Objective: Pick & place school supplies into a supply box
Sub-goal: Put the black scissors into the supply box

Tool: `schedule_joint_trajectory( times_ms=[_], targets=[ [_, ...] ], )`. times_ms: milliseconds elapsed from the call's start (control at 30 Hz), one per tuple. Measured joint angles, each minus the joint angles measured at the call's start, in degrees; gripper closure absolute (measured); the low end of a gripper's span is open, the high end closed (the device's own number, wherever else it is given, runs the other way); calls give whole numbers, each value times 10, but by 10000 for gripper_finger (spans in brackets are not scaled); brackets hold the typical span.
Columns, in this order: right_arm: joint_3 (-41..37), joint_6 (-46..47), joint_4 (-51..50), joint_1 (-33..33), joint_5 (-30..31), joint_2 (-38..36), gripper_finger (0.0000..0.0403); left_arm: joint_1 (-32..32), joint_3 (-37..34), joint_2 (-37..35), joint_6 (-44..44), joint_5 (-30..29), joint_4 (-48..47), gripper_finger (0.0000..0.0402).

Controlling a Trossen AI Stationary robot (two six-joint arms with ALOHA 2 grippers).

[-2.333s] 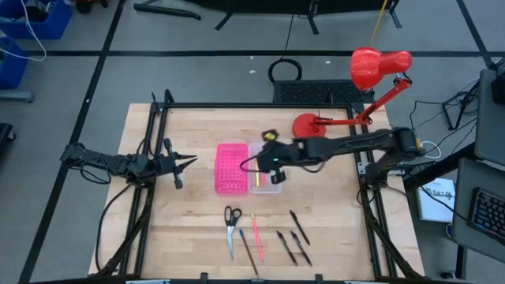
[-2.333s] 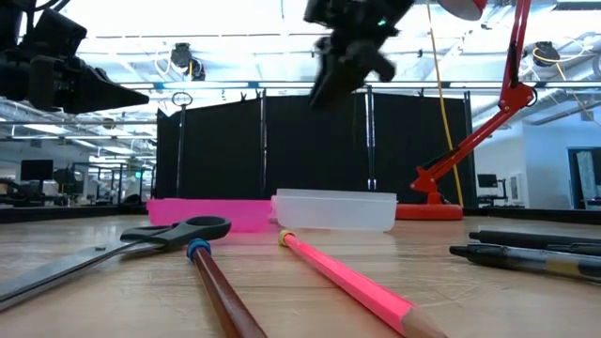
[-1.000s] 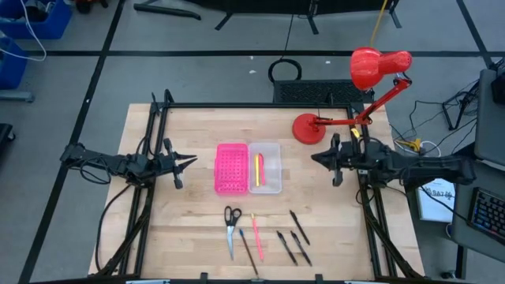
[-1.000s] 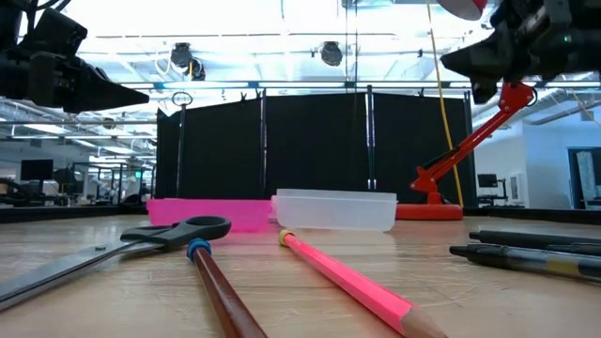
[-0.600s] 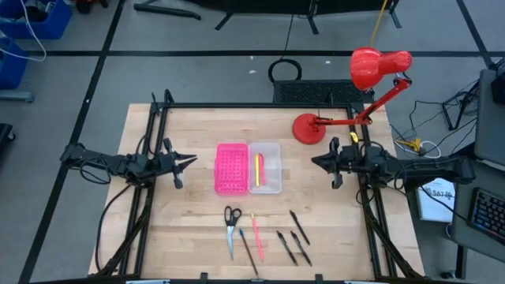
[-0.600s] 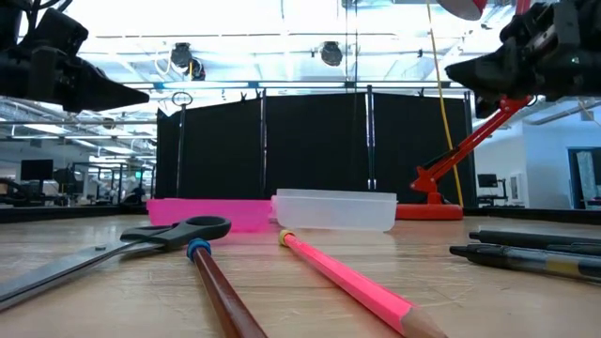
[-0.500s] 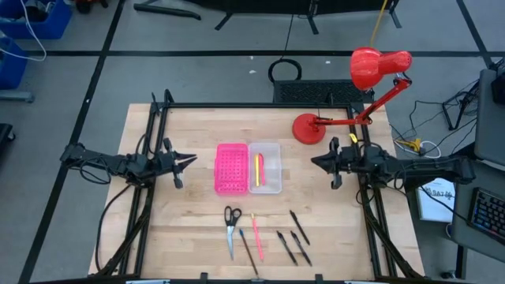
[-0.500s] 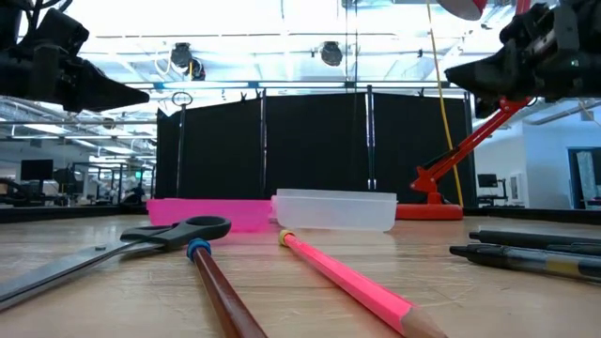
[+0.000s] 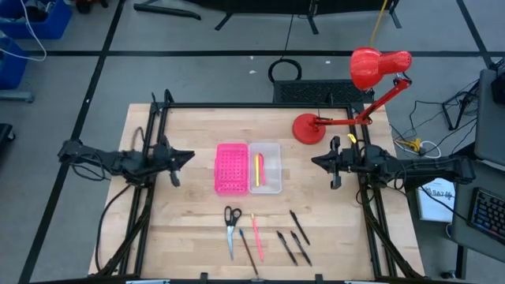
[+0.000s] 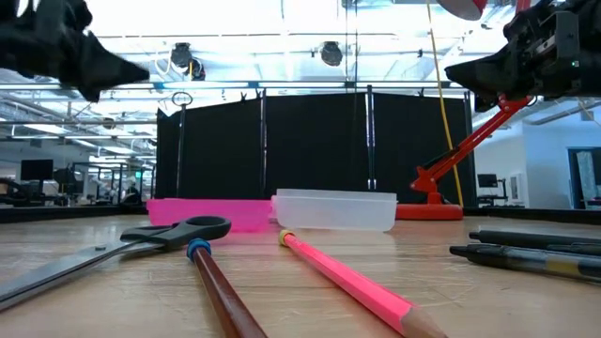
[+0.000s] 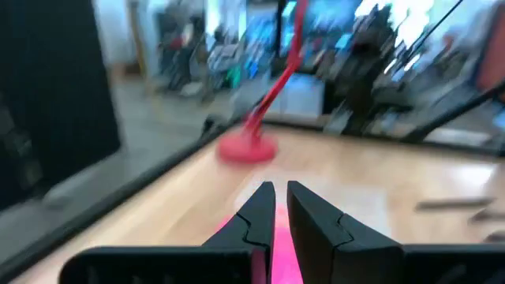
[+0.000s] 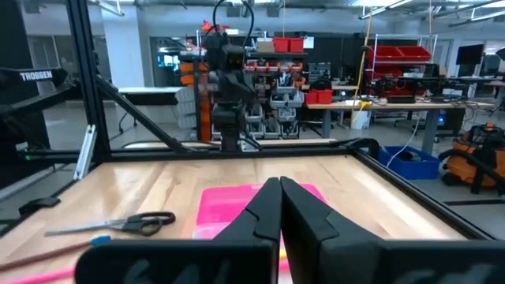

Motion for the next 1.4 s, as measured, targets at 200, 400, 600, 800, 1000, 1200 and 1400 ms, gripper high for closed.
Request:
schedule_joint_trajectory(
  times_ms=[200,400,600,800,1000,1200,1400],
  targets=[
    [0,1,10,0,-1,0,403,-15,88,201,-101,-69,-53,395],
    [-1,-23,75,0,-1,0,403,-56,276,459,-183,-94,-154,398],
    [-1,-28,101,0,-1,0,403,-84,545,657,-404,-109,-419,397],
    [-1,4,87,0,-2,0,403,-71,683,779,-667,2,-546,397],
    [-1,14,31,0,-2,0,403,-67,693,867,-775,126,-531,397],
    [-1,14,-6,0,-2,0,403,-67,693,926,-867,181,-529,377],
    [-1,25,-7,1,-2,0,403,-68,693,972,-909,232,-477,311]
  ],
)
